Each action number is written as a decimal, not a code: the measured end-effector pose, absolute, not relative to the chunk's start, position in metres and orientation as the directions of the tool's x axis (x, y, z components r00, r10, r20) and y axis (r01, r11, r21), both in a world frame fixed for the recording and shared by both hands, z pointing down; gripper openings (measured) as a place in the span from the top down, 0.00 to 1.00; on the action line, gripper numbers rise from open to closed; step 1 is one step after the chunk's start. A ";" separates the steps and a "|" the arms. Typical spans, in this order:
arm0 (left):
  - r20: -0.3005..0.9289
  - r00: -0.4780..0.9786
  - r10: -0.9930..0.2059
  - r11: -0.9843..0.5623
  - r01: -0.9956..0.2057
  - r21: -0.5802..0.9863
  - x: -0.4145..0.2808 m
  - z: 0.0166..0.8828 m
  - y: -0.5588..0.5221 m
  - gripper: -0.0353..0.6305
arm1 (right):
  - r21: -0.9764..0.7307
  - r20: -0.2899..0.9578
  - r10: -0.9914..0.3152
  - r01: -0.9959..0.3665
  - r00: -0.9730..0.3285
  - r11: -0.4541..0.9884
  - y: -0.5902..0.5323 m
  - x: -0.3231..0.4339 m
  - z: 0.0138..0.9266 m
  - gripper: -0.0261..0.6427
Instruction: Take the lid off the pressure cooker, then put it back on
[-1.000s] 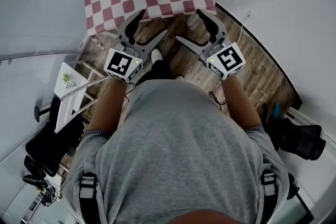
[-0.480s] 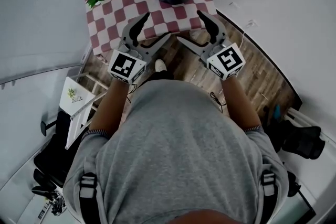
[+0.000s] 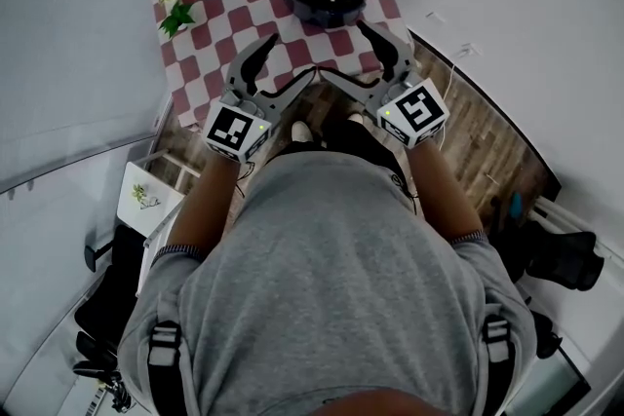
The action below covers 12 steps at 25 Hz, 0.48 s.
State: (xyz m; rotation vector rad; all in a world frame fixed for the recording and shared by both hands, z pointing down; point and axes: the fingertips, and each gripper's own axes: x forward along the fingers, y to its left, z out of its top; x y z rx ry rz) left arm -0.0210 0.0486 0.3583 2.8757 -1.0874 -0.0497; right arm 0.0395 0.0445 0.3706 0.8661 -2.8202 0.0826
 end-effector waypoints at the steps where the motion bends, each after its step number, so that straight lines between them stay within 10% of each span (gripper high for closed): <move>1: -0.004 0.749 -0.663 -0.747 -0.661 0.075 -0.021 0.359 0.043 0.41 | 0.002 0.201 -0.547 -0.558 -0.813 0.830 0.038 0.039 0.372 0.33; 12: 0.021 0.703 -0.710 -0.701 -0.710 0.059 -0.005 0.359 -0.033 0.41 | -0.012 0.203 -0.475 -0.487 -0.856 0.873 -0.045 0.054 0.376 0.33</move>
